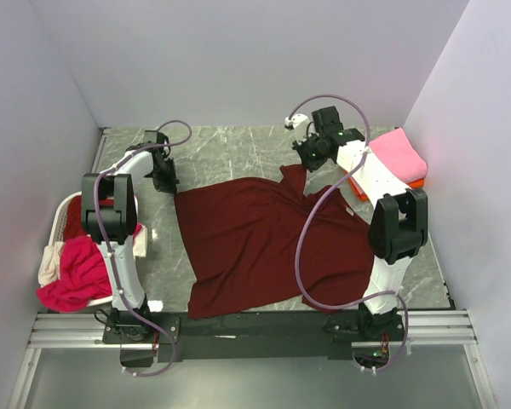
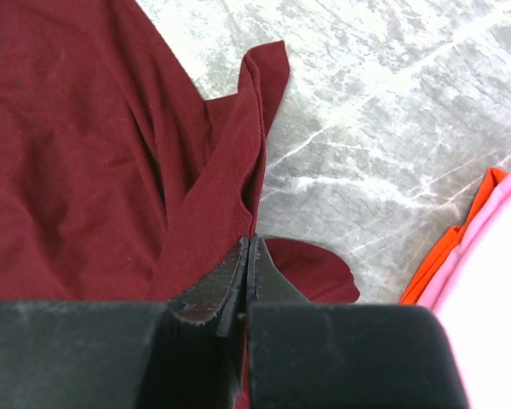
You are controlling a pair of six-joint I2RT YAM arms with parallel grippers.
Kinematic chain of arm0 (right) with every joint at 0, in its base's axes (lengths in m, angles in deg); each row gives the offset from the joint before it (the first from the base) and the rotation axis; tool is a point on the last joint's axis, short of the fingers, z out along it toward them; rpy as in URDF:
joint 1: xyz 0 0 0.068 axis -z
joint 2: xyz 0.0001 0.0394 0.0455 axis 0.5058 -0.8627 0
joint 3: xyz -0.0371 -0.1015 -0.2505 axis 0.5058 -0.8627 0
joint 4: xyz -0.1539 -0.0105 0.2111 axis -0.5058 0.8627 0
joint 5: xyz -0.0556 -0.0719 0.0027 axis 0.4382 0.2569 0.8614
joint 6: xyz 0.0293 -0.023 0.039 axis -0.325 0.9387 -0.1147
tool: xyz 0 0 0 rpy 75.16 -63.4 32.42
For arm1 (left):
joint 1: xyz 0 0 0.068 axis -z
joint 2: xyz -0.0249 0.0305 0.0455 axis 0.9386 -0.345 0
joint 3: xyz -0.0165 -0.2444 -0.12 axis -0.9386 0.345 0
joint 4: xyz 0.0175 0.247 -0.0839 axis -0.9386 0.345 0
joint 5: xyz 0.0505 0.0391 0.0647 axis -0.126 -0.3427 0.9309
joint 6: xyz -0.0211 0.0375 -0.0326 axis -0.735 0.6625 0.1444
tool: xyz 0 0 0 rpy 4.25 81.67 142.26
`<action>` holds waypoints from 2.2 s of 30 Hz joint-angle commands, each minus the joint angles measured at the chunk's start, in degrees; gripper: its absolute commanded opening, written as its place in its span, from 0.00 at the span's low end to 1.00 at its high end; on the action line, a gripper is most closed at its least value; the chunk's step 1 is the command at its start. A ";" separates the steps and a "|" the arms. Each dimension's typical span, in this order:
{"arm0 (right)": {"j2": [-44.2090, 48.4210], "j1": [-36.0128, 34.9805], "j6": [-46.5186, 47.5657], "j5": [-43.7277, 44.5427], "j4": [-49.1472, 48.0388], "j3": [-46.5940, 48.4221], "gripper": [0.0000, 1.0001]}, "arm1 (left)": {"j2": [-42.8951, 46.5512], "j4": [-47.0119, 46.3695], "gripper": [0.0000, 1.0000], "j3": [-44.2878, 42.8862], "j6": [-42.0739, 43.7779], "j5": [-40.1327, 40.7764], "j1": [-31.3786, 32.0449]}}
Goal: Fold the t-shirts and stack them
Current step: Flatten the tshirt out
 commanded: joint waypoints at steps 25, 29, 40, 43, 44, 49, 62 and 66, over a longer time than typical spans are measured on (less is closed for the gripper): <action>5.73 2.85 5.07 15.52 -2.10 35.11 0.00 | 38.31 -10.48 0.00 -10.55 -1.22 9.67 -1.56; 16.88 3.29 4.11 15.17 -6.94 33.69 0.00 | 46.32 -15.74 0.00 -10.56 -1.57 10.90 -1.56; 31.59 3.46 -1.25 14.38 -9.85 46.86 0.00 | 65.48 -25.24 0.00 -9.24 -7.72 4.67 -1.56; 32.63 3.46 -1.52 16.22 -9.76 51.96 0.00 | 69.34 -26.21 0.00 -9.07 -8.78 3.17 -1.56; 32.64 3.46 -1.52 16.23 -9.76 51.98 0.00 | 69.36 -26.22 0.00 -9.07 -8.78 3.17 -1.56; 31.85 3.72 -0.47 17.46 -11.51 50.40 0.00 | 71.30 -25.52 0.00 -8.98 -8.61 4.22 -1.56; 24.75 6.10 -3.63 8.42 -19.59 17.90 0.00 | 60.96 -30.43 0.00 23.17 -11.24 0.71 -1.56; 10.12 5.92 -4.42 3.32 -22.85 14.17 0.00 | 46.81 -32.81 0.00 26.54 -10.72 2.72 -1.56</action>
